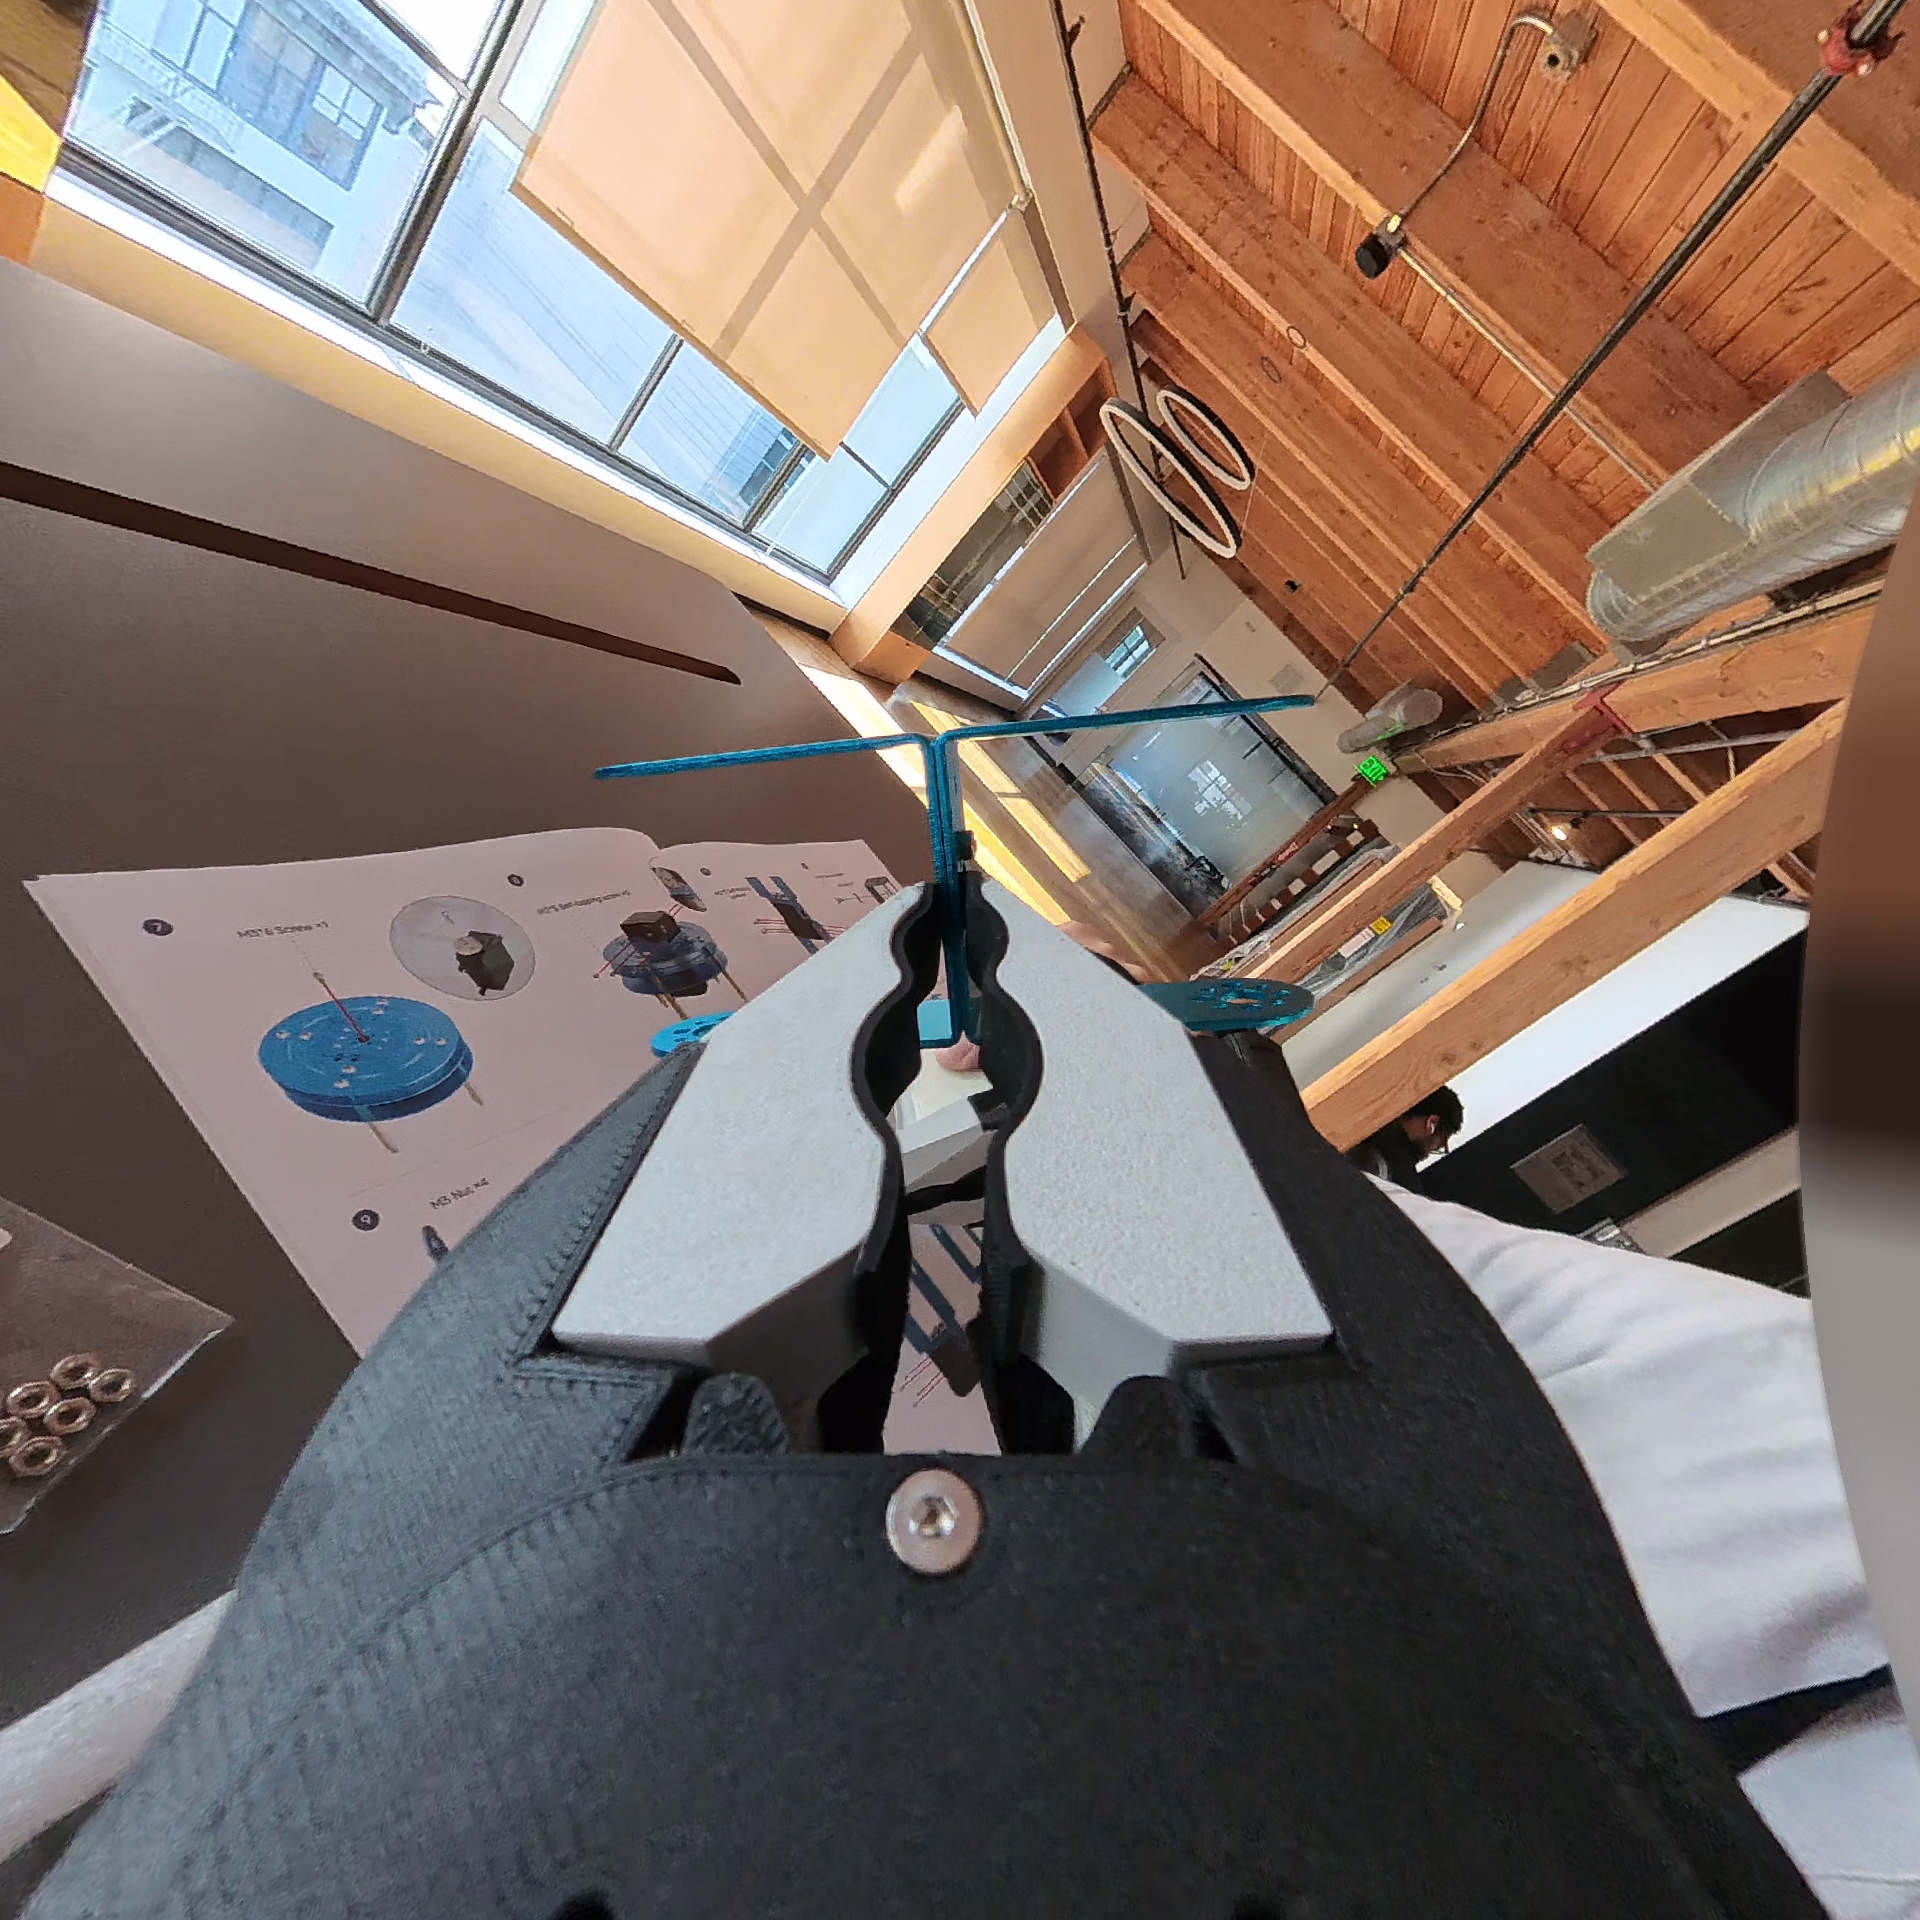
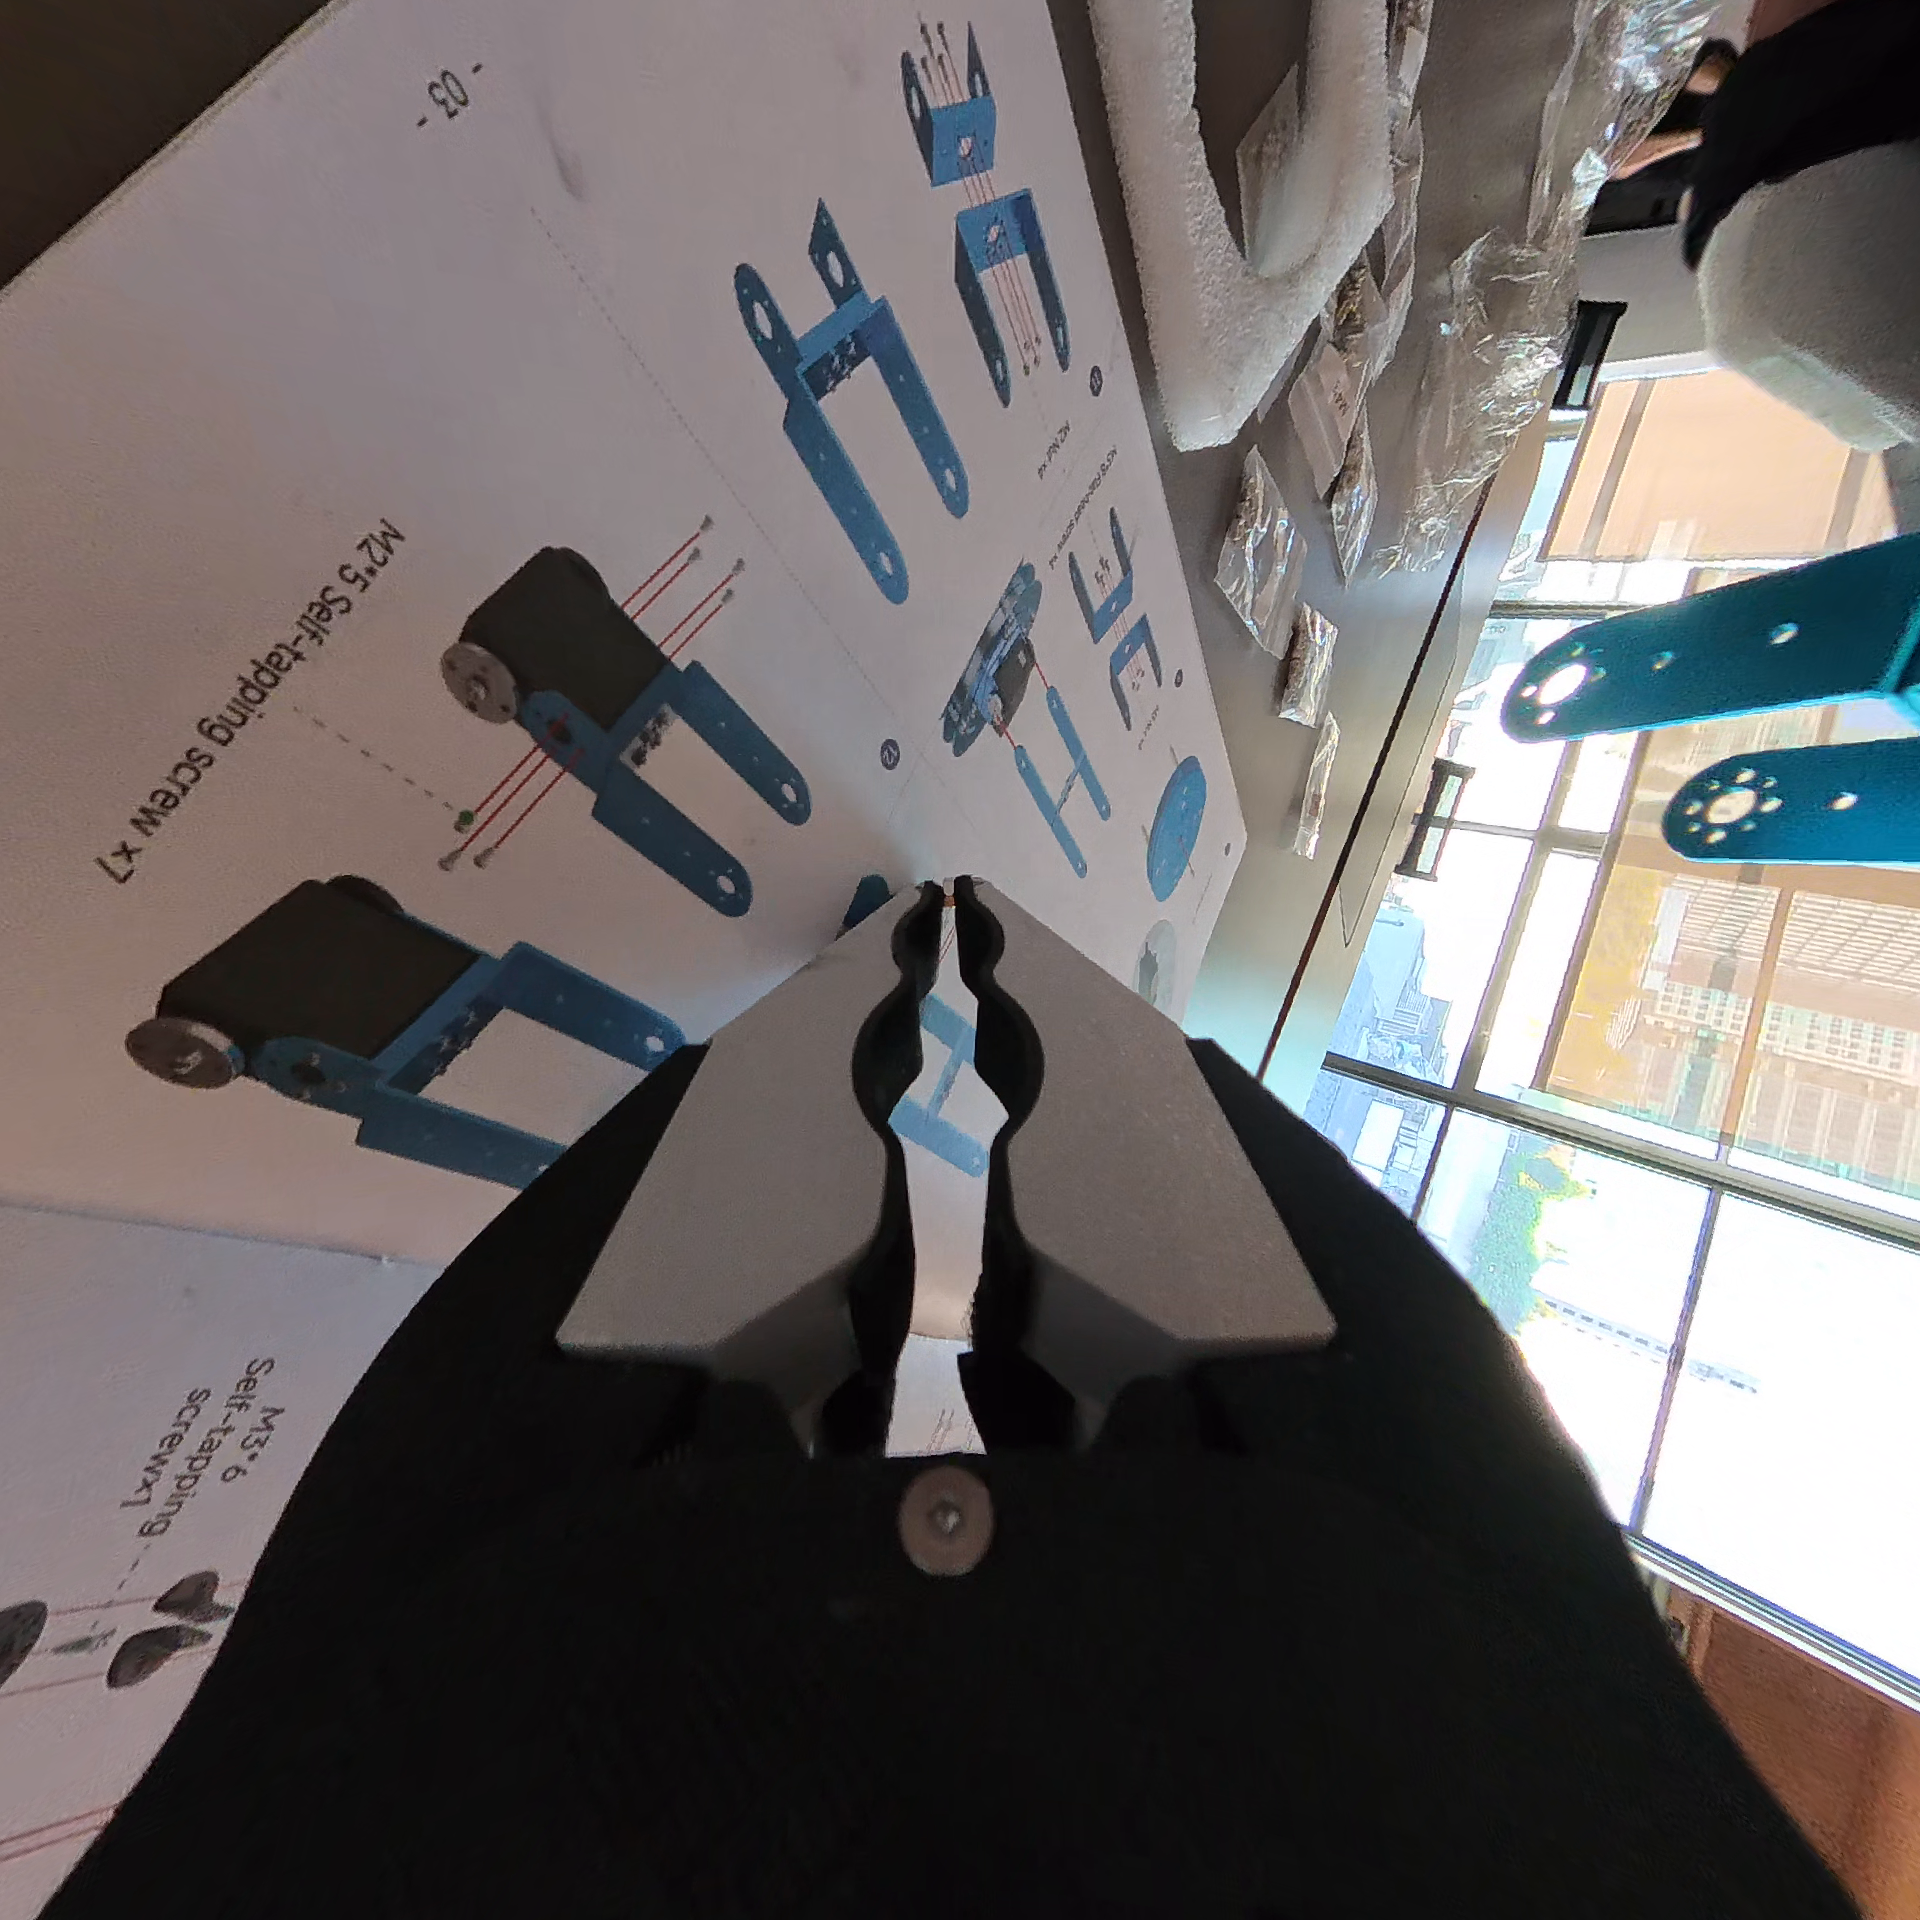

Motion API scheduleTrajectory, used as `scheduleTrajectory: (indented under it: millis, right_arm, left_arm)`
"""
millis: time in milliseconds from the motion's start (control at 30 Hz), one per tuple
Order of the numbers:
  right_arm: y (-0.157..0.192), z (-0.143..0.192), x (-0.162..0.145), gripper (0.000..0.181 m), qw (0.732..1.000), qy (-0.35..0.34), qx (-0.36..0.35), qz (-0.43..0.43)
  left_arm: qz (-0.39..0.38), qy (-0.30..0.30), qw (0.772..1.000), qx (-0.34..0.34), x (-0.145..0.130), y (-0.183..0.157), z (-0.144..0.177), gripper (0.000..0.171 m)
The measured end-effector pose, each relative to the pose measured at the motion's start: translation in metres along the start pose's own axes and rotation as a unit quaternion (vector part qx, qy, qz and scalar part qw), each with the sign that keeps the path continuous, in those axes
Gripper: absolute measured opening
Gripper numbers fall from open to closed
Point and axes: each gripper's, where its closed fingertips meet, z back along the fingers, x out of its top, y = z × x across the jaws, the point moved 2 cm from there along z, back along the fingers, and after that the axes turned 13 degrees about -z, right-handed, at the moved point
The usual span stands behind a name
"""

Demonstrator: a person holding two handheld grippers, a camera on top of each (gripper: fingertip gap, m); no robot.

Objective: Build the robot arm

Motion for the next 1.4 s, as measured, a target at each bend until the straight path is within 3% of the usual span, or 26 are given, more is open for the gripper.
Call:
scheduleTrajectory:
  millis: [400, 500, 600, 667, 833, 1000, 1100, 1400]
  right_arm:
    - [0.004, 0.012, 0.001, 0.005, 0.979, -0.028, 0.124, -0.157]
    - [0.001, 0.018, 0.0, 0.014, 0.949, -0.04, 0.183, -0.254]
    - [-0.014, 0.016, 0.006, 0.018, 0.888, -0.063, 0.22, -0.399]
    - [-0.014, 0.017, 0.022, 0.015, 0.855, -0.086, 0.26, -0.44]
    - [-0.011, 0.002, 0.048, 0.012, 0.831, -0.083, 0.276, -0.476]
    - [0.011, -0.021, 0.058, 0.017, 0.842, -0.039, 0.285, -0.456]
    - [0.012, -0.024, 0.067, 0.0, 0.838, -0.047, 0.293, -0.458]
    - [0.009, -0.024, 0.08, 0.002, 0.852, -0.06, 0.26, -0.449]
  left_arm:
    - [0.009, -0.009, 1.0, 0.01, 0.005, 0.004, 0.005, 0.002]
    - [0.012, -0.013, 1.0, 0.006, 0.007, 0.002, 0.006, 0.002]
    - [0.012, -0.02, 1.0, 0.004, 0.011, 0.0, 0.008, 0.001]
    - [0.01, -0.024, 1.0, 0.002, 0.013, -0.003, 0.009, 0.002]
    - [0.004, -0.032, 0.999, -0.003, 0.018, -0.009, 0.012, 0.002]
    - [0.006, -0.037, 0.999, -0.009, 0.021, -0.011, 0.013, 0.001]
    - [0.004, -0.042, 0.999, -0.01, 0.024, -0.013, 0.015, 0.002]
    - [-0.025, -0.077, 0.997, -0.015, 0.042, -0.015, 0.028, 0.002]
